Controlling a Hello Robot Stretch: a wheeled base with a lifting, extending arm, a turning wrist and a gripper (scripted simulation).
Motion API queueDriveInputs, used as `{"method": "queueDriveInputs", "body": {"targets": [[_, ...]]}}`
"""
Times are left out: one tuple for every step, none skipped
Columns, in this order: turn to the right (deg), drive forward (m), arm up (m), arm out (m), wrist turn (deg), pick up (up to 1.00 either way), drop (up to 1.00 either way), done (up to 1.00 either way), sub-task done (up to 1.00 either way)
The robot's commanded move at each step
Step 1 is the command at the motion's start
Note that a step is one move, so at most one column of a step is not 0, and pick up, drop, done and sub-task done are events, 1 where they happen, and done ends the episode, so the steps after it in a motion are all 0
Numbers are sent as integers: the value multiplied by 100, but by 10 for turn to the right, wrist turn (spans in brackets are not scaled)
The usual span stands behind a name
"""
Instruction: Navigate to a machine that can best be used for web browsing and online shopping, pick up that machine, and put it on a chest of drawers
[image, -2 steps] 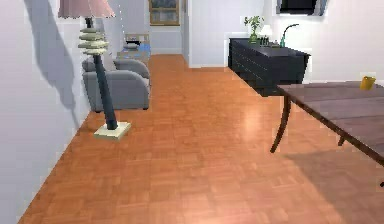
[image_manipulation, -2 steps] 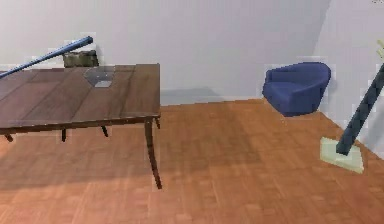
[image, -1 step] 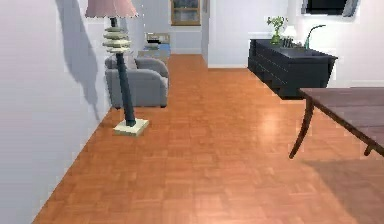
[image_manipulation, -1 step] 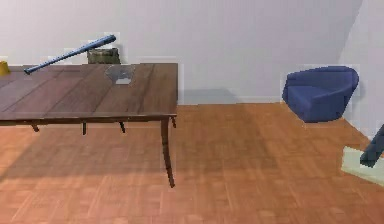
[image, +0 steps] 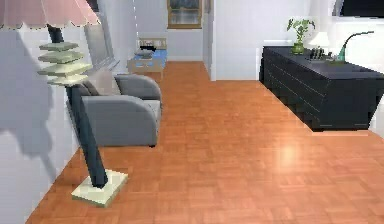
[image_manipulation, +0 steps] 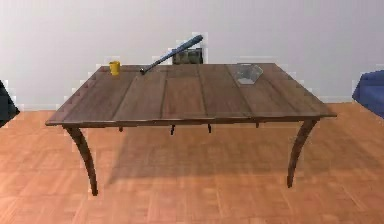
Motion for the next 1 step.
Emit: {"method": "queueDriveInputs", "body": {"targets": [[0,100,0,0,0,0,0,0,0]]}}
